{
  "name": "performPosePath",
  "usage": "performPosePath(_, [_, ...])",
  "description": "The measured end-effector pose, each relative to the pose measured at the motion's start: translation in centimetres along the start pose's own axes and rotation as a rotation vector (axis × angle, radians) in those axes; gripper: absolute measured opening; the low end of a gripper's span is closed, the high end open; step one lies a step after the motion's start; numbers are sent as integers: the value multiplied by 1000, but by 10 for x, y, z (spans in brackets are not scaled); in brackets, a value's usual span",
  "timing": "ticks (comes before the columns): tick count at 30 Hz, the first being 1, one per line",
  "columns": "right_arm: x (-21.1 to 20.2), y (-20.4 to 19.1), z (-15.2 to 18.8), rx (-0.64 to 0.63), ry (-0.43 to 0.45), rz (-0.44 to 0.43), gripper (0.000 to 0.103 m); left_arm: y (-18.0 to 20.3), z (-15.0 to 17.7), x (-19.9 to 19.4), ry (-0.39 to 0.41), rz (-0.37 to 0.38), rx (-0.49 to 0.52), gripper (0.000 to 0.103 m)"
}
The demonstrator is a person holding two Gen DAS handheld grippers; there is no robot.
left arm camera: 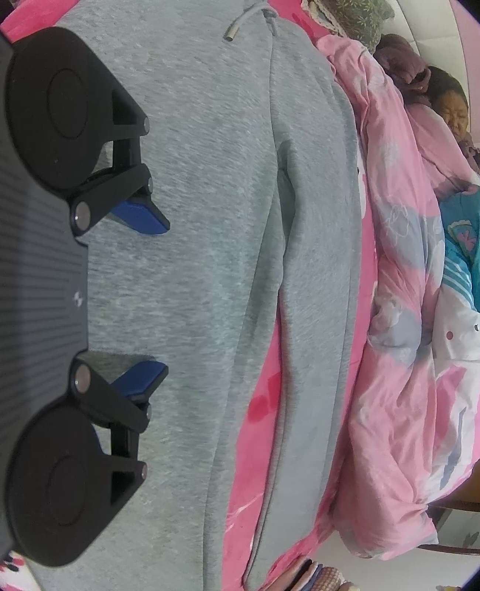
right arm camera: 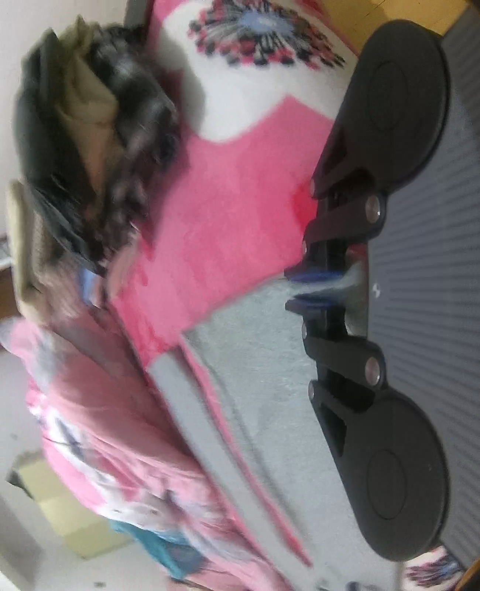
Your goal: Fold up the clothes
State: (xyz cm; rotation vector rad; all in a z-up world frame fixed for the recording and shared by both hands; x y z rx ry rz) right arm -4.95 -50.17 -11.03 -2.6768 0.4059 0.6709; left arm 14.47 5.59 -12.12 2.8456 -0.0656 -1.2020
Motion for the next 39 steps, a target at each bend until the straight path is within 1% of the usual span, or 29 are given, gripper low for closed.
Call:
performPosePath(1, [-3, 1, 0, 8, 13, 4, 15, 0, 0, 0, 1, 3, -2, 77])
performPosePath(3, [-8, 3, 1, 25, 39, 11, 15, -1, 1, -1, 6, 4, 0, 77])
performPosePath(4, [-8, -1, 2, 22, 36, -14, 16, 0, 2, -1, 10, 2, 4, 77])
performPosePath(6, [-3, -16, 12, -32, -11, -102, 19, 1, 2, -1, 12, -3, 8, 77])
performPosePath(7, [2, -18, 19, -65, -34, -106, 20, 1, 2, -2, 12, -2, 6, 77])
performPosePath(9, [11, -9, 34, -106, -74, -61, 20, -2, 3, -5, 11, 9, -7, 77])
performPosePath(10, [10, 4, 38, -61, -71, -46, 18, -5, 4, -8, 10, 14, -13, 77])
performPosePath(11, [5, 17, 36, 15, -64, -30, 18, -7, 5, -12, 9, 15, -12, 77])
performPosePath(12, [0, 27, 33, 67, -68, 31, 19, -10, 8, -16, 9, 12, -6, 77])
performPosePath(13, [-6, 33, 28, 74, -68, 122, 22, -13, 10, -20, 11, 9, -1, 77])
performPosePath(14, [-13, 34, 21, 62, -57, 173, 22, -16, 13, -25, 12, 6, 2, 77])
performPosePath(15, [-18, 30, 15, 50, -40, 191, 22, -19, 16, -28, 11, 4, 1, 77])
performPosePath(16, [-17, 16, 8, 42, -33, 160, 22, -22, 19, -32, 9, 4, -3, 77])
performPosePath(20, [3, -69, -19, 22, -32, -113, 22, -28, 28, -43, 24, 12, -28, 77])
performPosePath(21, [17, -99, -20, 3, -70, -179, 22, -29, 29, -44, 26, 8, -34, 77])
performPosePath(23, [58, -170, -13, -58, -204, -307, 22, -32, 32, -45, 32, 1, -46, 77])
performPosePath(26, [108, -265, 16, -77, -396, -514, 21, -35, 36, -48, 41, 1, -63, 77])
performPosePath(27, [121, -289, 26, -85, -439, -555, 21, -36, 38, -49, 44, 4, -61, 77])
performPosePath(28, [133, -308, 34, -97, -467, -573, 21, -37, 39, -51, 46, 8, -55, 77])
performPosePath(29, [143, -321, 39, -126, -473, -570, 20, -38, 41, -52, 49, 12, -45, 77])
performPosePath(30, [153, -322, 39, -149, -460, -547, 18, -39, 43, -52, 54, 18, -32, 77])
performPosePath(31, [163, -316, 37, -157, -446, -521, 6, -40, 45, -53, 58, 22, -16, 77])
performPosePath(32, [172, -300, 30, -118, -435, -487, 0, -42, 46, -53, 63, 24, -1, 77])
performPosePath(34, [184, -244, 8, 42, -408, -401, 0, -44, 49, -54, 71, 32, 20, 77])
performPosePath(36, [184, -171, -11, 221, -357, -292, 0, -45, 50, -54, 76, 38, 38, 77])
performPosePath(38, [172, -101, -24, 418, -305, -207, 0, -44, 50, -53, 78, 38, 53, 78])
performPosePath(39, [158, -74, -28, 459, -265, -126, 0, -44, 50, -53, 80, 40, 56, 79])
Point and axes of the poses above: each gripper's, at about its wrist camera, not at the fingertips, and x roughly the way its jaws point, y to its right, z to its underside, the point moved 5 cm from there along x, roughly the way its jaws point
